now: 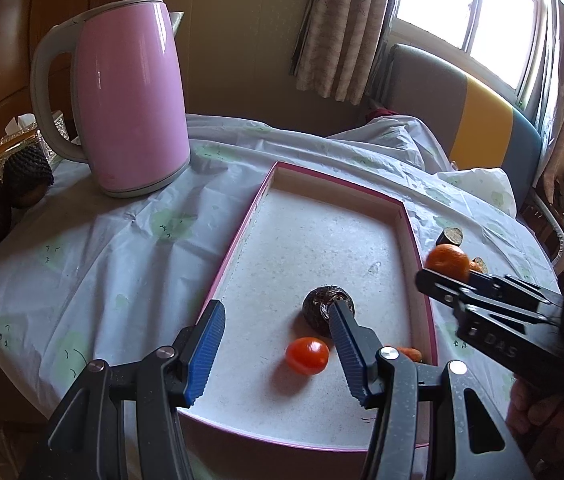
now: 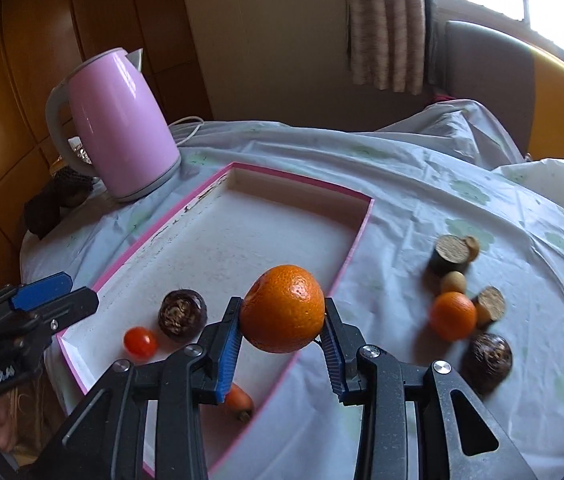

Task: Organize fruits
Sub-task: 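Lower the orange into the tray with the right tool and release it, then grasp the second dark round fruit with the right tool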

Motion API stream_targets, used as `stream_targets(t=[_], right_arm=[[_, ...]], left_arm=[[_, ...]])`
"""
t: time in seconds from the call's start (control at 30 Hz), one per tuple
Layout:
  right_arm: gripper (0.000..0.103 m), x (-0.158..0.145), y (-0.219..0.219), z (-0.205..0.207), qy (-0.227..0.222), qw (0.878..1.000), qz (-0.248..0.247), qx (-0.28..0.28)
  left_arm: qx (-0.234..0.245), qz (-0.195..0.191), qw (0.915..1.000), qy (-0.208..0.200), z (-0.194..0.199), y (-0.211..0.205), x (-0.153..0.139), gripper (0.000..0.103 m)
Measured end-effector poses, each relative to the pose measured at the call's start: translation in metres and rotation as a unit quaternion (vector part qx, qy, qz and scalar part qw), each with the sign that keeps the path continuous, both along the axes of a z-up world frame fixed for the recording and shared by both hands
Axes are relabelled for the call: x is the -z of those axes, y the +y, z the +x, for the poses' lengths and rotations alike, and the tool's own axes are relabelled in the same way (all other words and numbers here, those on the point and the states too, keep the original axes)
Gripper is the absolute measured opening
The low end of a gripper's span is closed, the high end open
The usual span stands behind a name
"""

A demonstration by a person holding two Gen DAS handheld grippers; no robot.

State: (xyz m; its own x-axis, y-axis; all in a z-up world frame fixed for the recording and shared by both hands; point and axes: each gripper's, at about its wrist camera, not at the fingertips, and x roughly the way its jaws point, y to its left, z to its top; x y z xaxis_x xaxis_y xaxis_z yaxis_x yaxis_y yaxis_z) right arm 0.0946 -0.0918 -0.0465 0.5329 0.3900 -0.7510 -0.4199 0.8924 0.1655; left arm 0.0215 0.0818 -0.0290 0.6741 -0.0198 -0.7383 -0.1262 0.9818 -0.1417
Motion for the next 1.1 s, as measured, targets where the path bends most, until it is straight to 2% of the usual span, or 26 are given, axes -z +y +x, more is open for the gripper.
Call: stream_targets(t=[0.4, 0.47, 0.67, 0.93, 1.1], right_arm=[[0.044, 0.007, 0.004, -0.002, 0.001, 1.000, 0.009, 0.017], [0.050, 0.004, -0.004, -0.006, -0.006, 0.999, 0.016, 0.031], [0.061, -0.003, -0.043, -0.020, -0.025, 0.996, 0.020, 0.089], [0.062, 0.007, -0.114, -0.029, -0.011, 0.983, 0.013, 0.182], [0.062, 0.014, -0.144, -0.033, -0.007, 0.976, 0.006, 0.216]], left_arm=[[0.008, 0.002, 1.0000, 0.005, 0.000, -0.006, 0.002, 0.055], [0.010, 0.002, 0.9999, 0.005, 0.001, -0.008, 0.002, 0.055], [0.025, 0.004, 0.9997, 0.005, 0.001, -0.018, 0.001, 0.055], [0.042, 0.009, 0.9990, 0.008, 0.002, -0.031, 0.001, 0.055], [0.053, 0.010, 0.9985, 0.011, 0.003, -0.040, 0.001, 0.055]])
